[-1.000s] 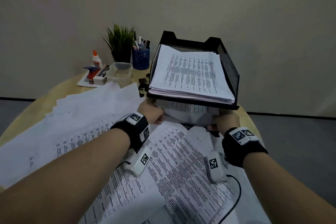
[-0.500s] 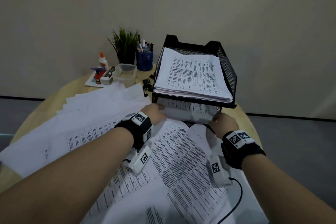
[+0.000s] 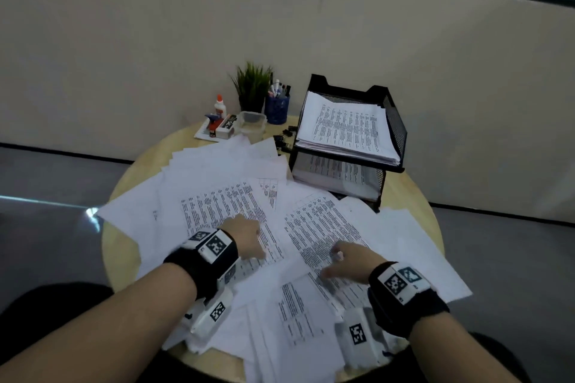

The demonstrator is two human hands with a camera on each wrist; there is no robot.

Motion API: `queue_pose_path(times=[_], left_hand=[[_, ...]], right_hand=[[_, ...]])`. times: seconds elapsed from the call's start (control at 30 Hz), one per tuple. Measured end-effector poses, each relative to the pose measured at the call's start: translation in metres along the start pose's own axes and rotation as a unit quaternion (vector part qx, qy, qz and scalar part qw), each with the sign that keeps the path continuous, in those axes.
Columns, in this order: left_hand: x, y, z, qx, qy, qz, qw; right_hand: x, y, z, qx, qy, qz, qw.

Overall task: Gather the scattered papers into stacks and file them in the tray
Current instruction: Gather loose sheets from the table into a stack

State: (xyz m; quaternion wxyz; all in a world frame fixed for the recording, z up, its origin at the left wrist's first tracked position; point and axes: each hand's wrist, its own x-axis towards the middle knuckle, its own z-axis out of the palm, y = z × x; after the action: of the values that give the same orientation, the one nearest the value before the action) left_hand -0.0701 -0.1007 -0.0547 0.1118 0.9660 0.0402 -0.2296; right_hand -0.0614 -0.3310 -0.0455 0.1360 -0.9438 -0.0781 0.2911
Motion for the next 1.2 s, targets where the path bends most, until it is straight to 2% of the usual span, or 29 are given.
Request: queue_pose_path(times=[0.13,0.23,0.37,0.5,0.6,0.73,0.87,0.97,1.07,1.2], left_hand=[[-0.017,-0.020,0.023,-0.003,-0.005,-0.040,0.999],[-0.024,-0.034,0.034,-0.032,0.009,-0.107,0.994],[-0.032,-0.068,0.044,-0.119,0.037,-0.230,0.965],[-0.034,-0.098,0.057,-0.191,0.088,-0.276,0.938],[-0.035,-0.109,0.059,-0.206,0.134,-0.286,0.926],[-0.039,-0.110,0.058,-0.205,0.158,-0.302,0.917],[-0.038,-0.111,0.057,-0.230,0.160,-0.303,0.911],[-0.038,-0.113,0.054,-0.256,0.161,-0.299,0.905],[-0.035,-0.119,0.055,-0.310,0.172,-0.276,0.893],[-0.031,-0.118,0.057,-0.461,0.215,-0.204,0.837]], right_hand=[[-0.009,-0.006,0.020,0.017,0.008,-0.006,1.000],[-0.013,-0.008,0.027,0.023,0.035,-0.002,0.999],[-0.013,-0.009,0.037,0.020,0.066,0.012,0.998],[-0.012,-0.016,0.053,-0.038,0.086,0.011,0.995],[-0.011,-0.021,0.064,0.004,0.109,-0.002,0.994],[-0.007,-0.025,0.067,0.161,0.131,0.006,0.978],[-0.002,-0.033,0.069,0.232,0.155,0.004,0.960],[0.004,-0.037,0.069,0.271,0.138,0.007,0.952],[0.009,-0.036,0.070,0.363,0.118,0.014,0.924],[0.010,-0.028,0.073,0.394,0.112,0.023,0.912]])
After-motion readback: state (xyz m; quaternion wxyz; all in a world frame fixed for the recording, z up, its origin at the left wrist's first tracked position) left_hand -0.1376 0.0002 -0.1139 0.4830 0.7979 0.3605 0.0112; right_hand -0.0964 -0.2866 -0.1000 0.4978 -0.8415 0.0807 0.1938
